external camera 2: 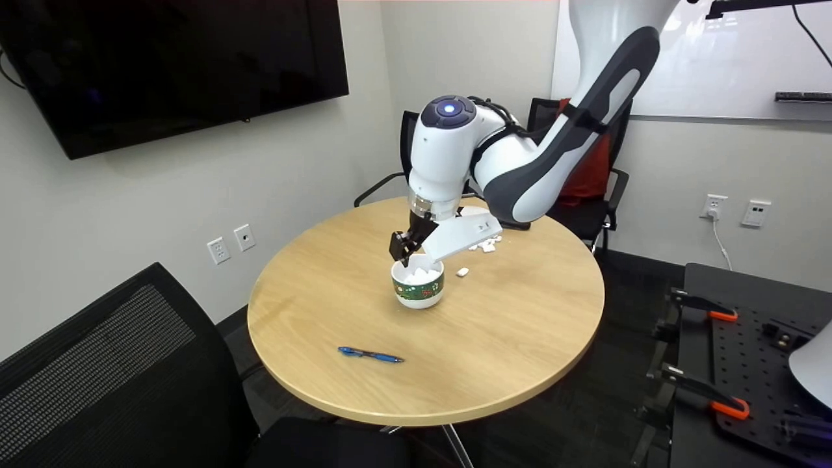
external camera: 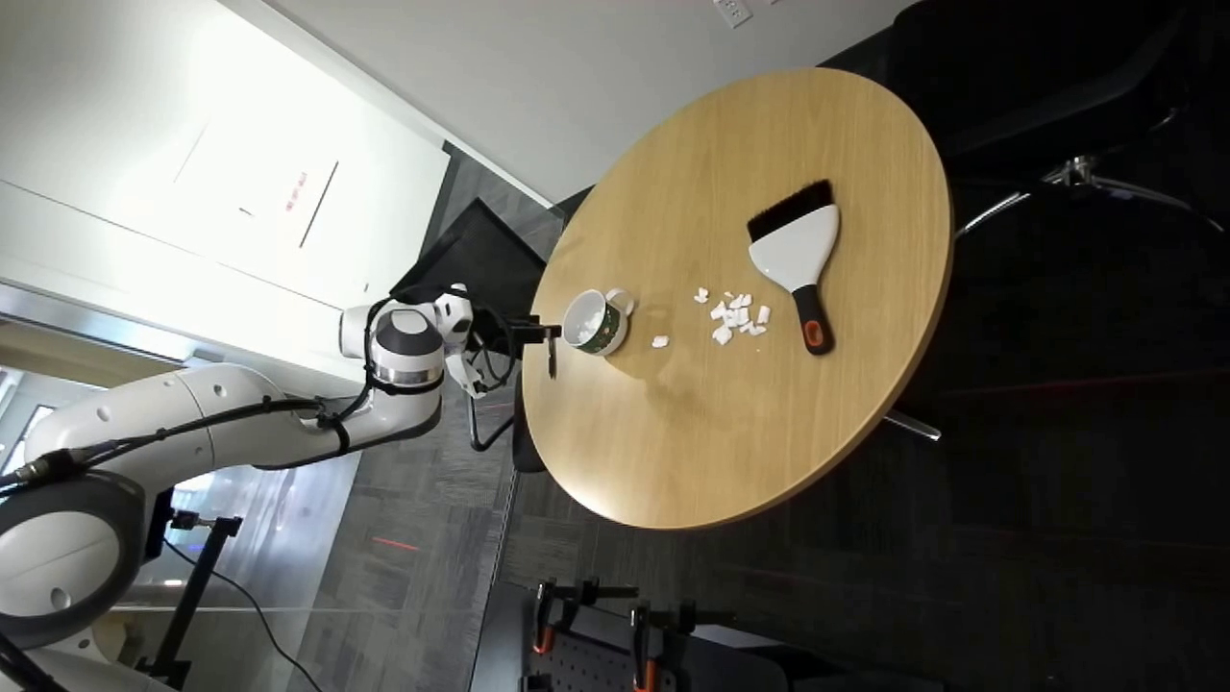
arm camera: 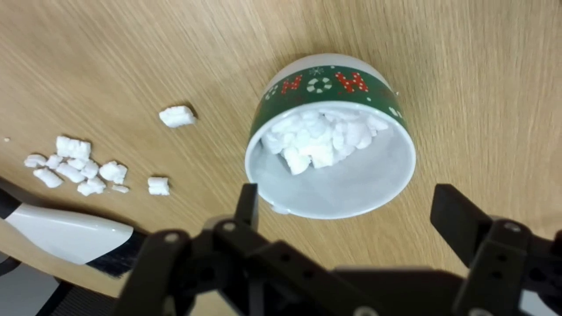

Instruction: Use the pen to stir the contents of the mug, pour the contents of the mug on the table, then sweep them

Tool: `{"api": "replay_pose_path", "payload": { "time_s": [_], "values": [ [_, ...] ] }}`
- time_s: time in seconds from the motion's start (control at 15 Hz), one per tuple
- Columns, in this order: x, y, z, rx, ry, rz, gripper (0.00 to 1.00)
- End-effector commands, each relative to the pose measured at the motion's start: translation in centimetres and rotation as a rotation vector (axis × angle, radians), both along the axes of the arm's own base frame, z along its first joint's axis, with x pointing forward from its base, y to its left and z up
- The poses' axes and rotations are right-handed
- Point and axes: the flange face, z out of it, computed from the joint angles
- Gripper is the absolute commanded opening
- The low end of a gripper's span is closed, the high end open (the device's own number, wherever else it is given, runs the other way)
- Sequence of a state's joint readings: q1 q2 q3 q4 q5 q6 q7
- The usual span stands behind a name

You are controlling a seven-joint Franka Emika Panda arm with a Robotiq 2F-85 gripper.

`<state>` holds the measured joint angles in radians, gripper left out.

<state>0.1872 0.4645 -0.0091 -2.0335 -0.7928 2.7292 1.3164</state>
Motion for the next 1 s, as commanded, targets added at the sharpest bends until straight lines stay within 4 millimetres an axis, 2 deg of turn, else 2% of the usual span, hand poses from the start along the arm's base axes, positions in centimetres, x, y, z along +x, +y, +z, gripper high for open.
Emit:
{"api": "replay_pose_path", "payload": {
  "time_s": [0.0, 0.2, 0.53, 0.93],
  "values": [
    [0.4, -0.5, -0.4, 0.114, 0.072, 0.052, 1.00],
    [0.9, -1.5, -0.3, 0.199, 0.143, 0.073, 1.00],
    [2.1, -4.5, 1.2, 0.287, 0.180, 0.048, 1.00],
    [3.0, -8.1, 1.6, 0.209, 0.217, -0.002, 1.00]
  ]
}}
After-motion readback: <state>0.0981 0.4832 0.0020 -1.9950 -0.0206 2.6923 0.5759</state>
